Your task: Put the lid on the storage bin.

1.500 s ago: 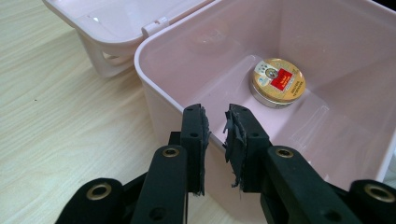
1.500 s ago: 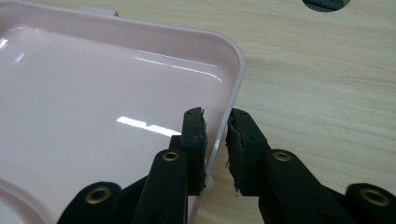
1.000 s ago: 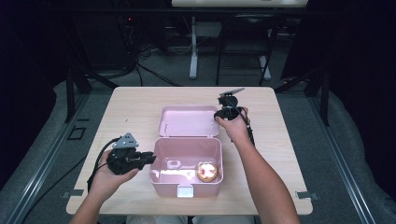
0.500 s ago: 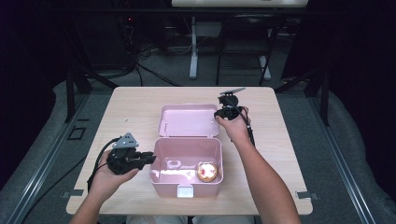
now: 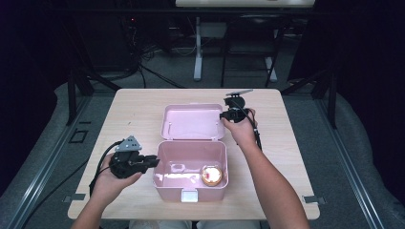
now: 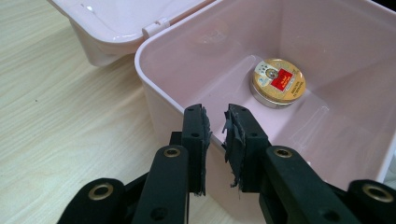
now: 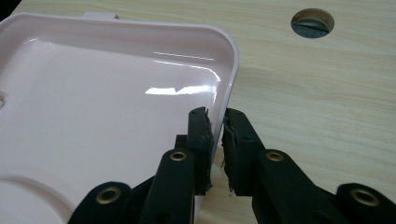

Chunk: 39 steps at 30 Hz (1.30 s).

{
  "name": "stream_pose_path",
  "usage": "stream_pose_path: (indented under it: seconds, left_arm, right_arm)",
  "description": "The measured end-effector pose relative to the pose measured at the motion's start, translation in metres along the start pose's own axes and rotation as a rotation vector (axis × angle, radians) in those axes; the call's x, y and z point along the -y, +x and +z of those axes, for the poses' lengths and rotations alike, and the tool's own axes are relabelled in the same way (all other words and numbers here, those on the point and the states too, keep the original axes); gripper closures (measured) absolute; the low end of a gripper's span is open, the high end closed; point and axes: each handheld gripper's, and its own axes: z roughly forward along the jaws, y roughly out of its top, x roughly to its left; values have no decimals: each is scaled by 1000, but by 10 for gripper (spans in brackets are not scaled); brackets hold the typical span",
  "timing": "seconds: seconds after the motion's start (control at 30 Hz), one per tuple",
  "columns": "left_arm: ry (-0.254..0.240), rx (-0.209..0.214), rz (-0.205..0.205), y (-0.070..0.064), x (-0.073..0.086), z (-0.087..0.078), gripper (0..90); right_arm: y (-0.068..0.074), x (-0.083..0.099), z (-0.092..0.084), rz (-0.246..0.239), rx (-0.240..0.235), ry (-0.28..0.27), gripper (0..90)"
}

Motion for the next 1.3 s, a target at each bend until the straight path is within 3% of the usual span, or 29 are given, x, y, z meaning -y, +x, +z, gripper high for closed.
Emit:
stream_pose_path:
  seconds: [0.93,1.3]
  left_arm:
    - [2,-3,-2,0,0,0,775]
    - [5,-1,-4,0,0,0,775]
  right_arm:
    - [7,1,-28,-22,-9,-115,842]
    - [9,3,-40,-61,-14,-166,847]
